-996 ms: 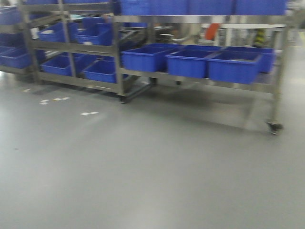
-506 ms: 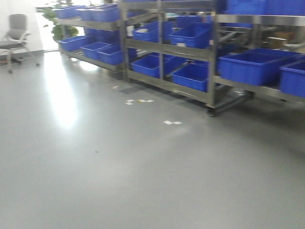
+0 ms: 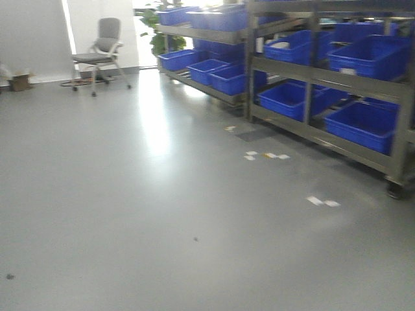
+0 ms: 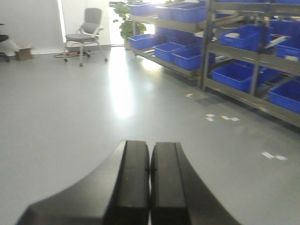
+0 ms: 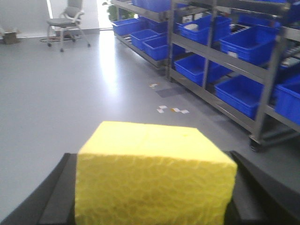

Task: Place yellow foam block on left shelf second layer
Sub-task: 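Turn and drive the base up to the shelf of blue bins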

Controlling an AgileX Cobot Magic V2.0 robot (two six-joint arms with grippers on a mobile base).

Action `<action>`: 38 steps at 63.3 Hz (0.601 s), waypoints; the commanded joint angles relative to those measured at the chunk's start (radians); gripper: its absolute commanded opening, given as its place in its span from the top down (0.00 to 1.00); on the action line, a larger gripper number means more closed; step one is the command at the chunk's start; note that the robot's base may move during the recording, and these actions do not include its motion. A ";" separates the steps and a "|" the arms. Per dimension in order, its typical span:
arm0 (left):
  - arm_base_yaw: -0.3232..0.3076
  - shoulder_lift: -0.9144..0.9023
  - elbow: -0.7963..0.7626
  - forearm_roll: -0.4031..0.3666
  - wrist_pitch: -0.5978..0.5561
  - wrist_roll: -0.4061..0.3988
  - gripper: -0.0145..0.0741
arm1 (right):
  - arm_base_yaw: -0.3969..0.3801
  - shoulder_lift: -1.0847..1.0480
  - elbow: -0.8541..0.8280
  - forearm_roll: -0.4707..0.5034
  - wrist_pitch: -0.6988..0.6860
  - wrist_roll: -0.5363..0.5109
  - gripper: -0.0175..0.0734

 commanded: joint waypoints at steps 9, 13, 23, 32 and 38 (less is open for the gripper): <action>0.002 -0.015 0.028 -0.010 -0.089 -0.004 0.68 | -0.005 0.022 -0.029 -0.018 -0.085 -0.009 0.45; 0.002 -0.015 0.028 -0.010 -0.089 -0.004 0.68 | -0.005 0.022 -0.029 -0.018 -0.085 -0.009 0.45; 0.002 -0.015 0.028 -0.010 -0.089 -0.004 0.68 | -0.005 0.022 -0.029 -0.018 -0.085 -0.009 0.45; 0.002 -0.015 0.028 -0.010 -0.089 -0.004 0.68 | -0.005 0.022 -0.029 -0.018 -0.085 -0.009 0.45; 0.002 -0.015 0.028 -0.010 -0.089 -0.004 0.68 | -0.005 0.022 -0.029 -0.018 -0.085 -0.009 0.45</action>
